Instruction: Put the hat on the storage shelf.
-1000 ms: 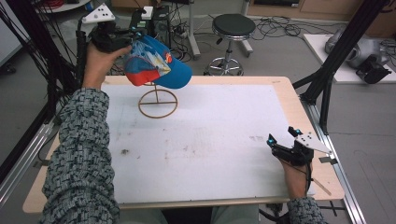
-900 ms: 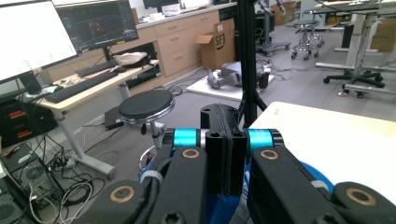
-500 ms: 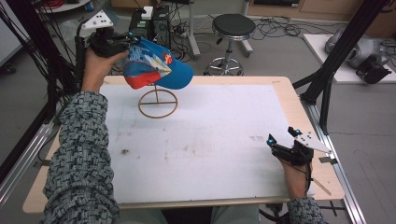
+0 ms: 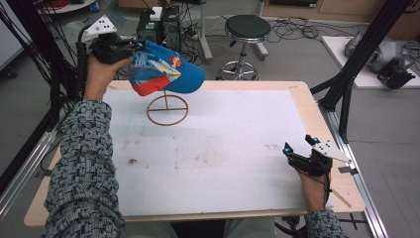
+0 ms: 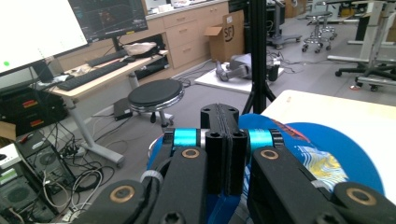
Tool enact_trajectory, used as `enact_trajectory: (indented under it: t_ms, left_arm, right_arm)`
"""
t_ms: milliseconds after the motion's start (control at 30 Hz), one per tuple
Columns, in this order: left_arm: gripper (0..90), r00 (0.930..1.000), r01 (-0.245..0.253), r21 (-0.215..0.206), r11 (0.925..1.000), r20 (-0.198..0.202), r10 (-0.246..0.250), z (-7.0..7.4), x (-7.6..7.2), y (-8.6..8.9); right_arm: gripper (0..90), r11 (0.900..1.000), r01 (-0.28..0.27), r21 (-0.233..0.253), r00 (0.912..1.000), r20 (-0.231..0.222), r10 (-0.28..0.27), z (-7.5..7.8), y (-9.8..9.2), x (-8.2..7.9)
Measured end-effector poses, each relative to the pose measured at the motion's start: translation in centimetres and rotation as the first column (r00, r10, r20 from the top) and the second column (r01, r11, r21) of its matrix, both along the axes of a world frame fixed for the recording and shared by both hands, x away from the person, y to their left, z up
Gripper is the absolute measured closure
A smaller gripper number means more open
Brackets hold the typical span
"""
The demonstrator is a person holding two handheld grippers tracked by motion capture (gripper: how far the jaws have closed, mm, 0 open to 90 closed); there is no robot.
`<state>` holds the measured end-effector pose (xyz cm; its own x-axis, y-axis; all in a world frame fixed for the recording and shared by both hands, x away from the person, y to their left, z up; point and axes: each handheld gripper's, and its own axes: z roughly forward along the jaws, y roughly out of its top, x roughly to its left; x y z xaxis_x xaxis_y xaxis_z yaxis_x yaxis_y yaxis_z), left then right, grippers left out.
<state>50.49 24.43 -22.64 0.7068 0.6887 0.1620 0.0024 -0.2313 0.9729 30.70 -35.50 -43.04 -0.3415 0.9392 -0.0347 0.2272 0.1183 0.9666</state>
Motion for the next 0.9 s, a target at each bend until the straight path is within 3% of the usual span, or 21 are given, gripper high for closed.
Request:
enact_trajectory:
  t_ms: [167, 233, 367, 500, 900]
  left_arm:
    - [89.1, 0.9999, -0.016, -0.017, 0.9997, -0.004, 0.016, -0.2, 0.3, 0.5]
    - [89.1, 0.9998, -0.021, -0.002, 0.9998, -0.004, 0.021, -0.3, 0.4, 0.4]
    - [89.1, 0.9999, -0.008, -0.008, 0.9999, -0.007, 0.008, -0.5, 0.6, -0.1]
    - [89.1, 0.9998, 0.0, 0.014, 0.9999, -0.021, 0.0, -0.9, 0.9, -0.7]
    - [89.0, 0.9994, 0.024, -0.012, 0.9996, -0.025, -0.024, -1.4, 1.2, -1.0]
  right_arm:
    - [14.8, 1.0, 0.003, 0.002, 1.0, 0.0, -0.003, 0.0, 0.0, 0.0]
    - [14.8, 1.0, 0.002, 0.004, 1.0, -0.002, -0.002, 0.0, 0.0, 0.0]
    - [14.8, 1.0, 0.002, 0.001, 1.0, -0.003, -0.002, 0.0, 0.0, 0.1]
    - [14.8, 1.0, 0.003, 0.004, 1.0, -0.003, -0.003, 0.0, 0.0, 0.0]
    - [14.8, 1.0, 0.003, 0.004, 1.0, -0.007, -0.003, -0.1, -0.1, 0.1]
